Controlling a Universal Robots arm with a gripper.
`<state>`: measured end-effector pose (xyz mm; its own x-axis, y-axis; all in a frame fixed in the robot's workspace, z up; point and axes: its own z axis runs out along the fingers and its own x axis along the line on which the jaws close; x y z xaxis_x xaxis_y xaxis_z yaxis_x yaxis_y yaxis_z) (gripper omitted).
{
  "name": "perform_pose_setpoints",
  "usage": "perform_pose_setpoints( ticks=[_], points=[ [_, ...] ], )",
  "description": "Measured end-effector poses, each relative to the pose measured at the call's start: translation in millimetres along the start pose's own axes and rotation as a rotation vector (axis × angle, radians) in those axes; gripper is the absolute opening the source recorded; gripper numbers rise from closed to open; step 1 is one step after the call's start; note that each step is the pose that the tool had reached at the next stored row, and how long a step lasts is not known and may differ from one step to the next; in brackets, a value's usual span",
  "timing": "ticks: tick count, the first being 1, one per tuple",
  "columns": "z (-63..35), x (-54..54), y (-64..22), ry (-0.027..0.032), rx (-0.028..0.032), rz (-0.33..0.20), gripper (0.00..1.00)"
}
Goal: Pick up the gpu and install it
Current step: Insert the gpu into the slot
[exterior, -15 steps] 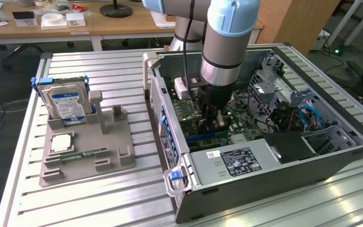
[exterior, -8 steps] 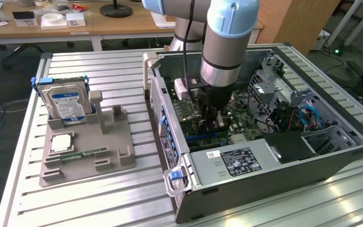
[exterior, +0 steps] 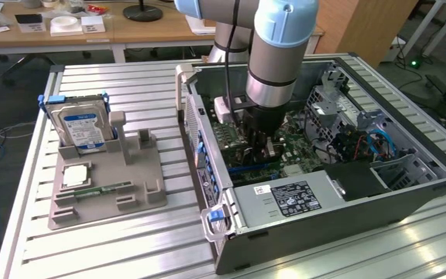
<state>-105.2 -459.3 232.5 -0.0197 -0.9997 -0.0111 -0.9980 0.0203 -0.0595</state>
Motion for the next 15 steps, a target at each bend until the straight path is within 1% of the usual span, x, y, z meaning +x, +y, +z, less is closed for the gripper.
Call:
perform_pose_setpoints(
  ticks=[3, 15],
  points=[
    [-1.6, 0.0, -0.1, -0.0001, 0.0000, 0.000, 0.27],
    [-1.7, 0.0, -0.9, 0.0000, 0.0000, 0.000, 0.27]
  ],
)
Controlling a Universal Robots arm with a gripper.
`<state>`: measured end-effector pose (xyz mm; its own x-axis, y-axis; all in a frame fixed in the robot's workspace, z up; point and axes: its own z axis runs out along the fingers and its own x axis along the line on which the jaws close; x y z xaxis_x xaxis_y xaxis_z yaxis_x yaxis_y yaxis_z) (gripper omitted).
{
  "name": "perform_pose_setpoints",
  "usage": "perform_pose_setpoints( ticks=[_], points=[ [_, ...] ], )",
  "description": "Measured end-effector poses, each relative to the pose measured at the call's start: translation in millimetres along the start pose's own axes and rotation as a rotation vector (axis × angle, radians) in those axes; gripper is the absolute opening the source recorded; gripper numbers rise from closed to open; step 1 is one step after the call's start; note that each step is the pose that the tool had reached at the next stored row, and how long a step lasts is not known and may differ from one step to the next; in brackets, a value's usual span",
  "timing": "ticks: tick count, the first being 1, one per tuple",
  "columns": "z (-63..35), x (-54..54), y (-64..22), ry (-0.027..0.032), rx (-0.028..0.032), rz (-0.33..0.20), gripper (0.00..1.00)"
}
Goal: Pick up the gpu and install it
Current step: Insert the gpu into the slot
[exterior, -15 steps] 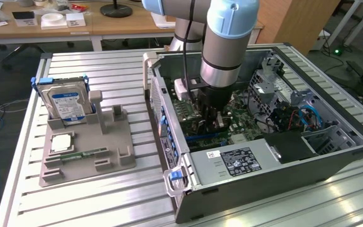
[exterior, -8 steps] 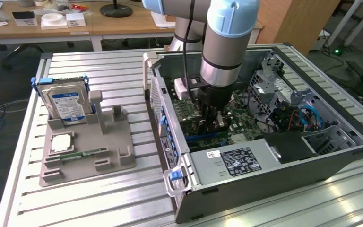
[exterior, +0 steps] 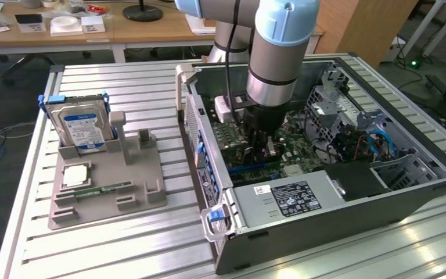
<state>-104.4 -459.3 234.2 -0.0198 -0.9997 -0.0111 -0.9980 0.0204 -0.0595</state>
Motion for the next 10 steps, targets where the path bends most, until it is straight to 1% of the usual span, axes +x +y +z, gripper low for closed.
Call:
perform_pose_setpoints(
  ticks=[10],
  points=[
    [0.2, -0.7, 0.4, 0.0000, 0.0000, 0.000, 0.27]
  ],
)
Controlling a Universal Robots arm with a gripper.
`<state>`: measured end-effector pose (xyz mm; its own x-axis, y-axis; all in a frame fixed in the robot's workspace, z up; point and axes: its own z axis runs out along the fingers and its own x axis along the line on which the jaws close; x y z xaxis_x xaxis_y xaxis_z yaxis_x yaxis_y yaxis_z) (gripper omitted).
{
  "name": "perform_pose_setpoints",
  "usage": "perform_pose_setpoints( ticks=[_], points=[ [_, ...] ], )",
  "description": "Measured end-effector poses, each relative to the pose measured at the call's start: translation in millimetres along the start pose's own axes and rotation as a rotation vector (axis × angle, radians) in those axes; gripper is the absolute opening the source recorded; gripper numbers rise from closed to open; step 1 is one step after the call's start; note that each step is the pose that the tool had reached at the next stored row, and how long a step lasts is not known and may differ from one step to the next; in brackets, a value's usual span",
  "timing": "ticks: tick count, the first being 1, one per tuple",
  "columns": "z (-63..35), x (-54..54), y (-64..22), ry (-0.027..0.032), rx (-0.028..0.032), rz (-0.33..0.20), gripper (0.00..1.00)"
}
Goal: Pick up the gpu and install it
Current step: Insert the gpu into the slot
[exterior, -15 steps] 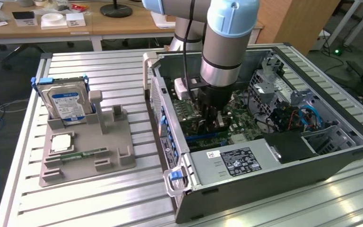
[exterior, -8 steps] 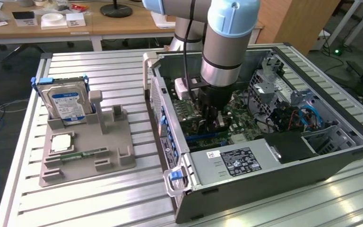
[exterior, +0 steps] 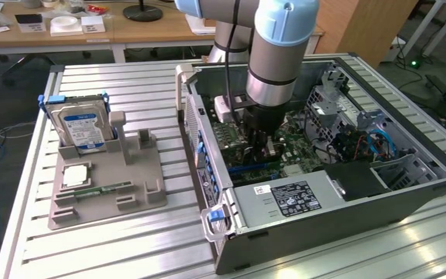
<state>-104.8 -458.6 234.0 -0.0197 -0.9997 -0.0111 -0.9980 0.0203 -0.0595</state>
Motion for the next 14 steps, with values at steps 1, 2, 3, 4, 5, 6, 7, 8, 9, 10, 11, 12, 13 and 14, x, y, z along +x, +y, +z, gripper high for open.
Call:
perform_pose_setpoints(
  ticks=[1, 2, 3, 4, 5, 6, 7, 8, 9, 10, 11, 12, 13, 14],
  points=[
    [0.0, 0.0, 0.2, 0.0000, -0.0001, 0.000, 0.27],
    [0.0, -0.1, 0.7, 0.0000, 0.0000, 0.000, 0.27],
    [0.1, -0.1, 1.1, -0.0001, 0.0001, 0.000, 0.27],
    [0.2, -0.1, 1.2, -0.0001, 0.0001, 0.000, 0.27],
    [0.2, -0.1, 1.3, -0.0002, 0.0000, 0.000, 0.27],
    [0.3, 0.0, 1.3, -0.0001, 0.0000, 0.000, 0.27],
    [0.2, 0.0, 1.3, 0.0000, 0.0000, 0.000, 0.27],
    [0.3, 0.0, 1.4, 0.0000, 0.0000, 0.000, 0.27],
    [0.3, 0.0, 1.4, 0.0000, 0.0000, 0.000, 0.27],
    [0.5, 0.0, 1.4, -0.0001, -0.0001, 0.000, 0.27],
    [0.6, 0.0, 1.5, -0.0001, 0.0000, 0.000, 0.27],
    [0.7, 0.0, 1.5, 0.0000, -0.0002, 0.000, 0.27],
    [1.1, -0.1, 1.5, -0.0002, -0.0002, 0.000, 0.27],
    [1.4, 0.0, 1.5, 0.0000, -0.0004, 0.000, 0.27]
  ],
)
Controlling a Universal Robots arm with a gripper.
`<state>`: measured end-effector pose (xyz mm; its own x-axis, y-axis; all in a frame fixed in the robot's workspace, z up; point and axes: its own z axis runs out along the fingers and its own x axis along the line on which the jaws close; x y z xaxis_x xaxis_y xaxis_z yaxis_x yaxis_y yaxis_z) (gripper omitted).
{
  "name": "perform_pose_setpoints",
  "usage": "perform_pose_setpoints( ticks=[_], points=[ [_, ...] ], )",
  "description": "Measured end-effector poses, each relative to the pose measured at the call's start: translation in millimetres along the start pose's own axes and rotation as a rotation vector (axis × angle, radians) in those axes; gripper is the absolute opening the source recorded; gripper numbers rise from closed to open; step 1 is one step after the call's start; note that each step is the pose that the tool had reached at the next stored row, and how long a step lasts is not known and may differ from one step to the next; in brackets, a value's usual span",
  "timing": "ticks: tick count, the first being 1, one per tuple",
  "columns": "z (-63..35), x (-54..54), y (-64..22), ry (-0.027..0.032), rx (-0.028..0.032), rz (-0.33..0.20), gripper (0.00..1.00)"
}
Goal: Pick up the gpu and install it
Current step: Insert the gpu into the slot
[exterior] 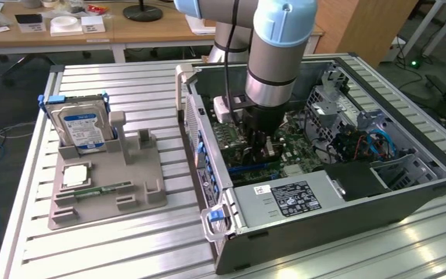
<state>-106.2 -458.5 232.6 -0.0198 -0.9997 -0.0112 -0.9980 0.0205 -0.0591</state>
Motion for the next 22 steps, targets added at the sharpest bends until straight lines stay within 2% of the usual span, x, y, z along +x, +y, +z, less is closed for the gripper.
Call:
perform_pose_setpoints(
  ticks=[22],
  points=[
    [5.1, 0.1, 0.2, 0.0001, -0.0003, 0.000, 0.27]
  ],
)
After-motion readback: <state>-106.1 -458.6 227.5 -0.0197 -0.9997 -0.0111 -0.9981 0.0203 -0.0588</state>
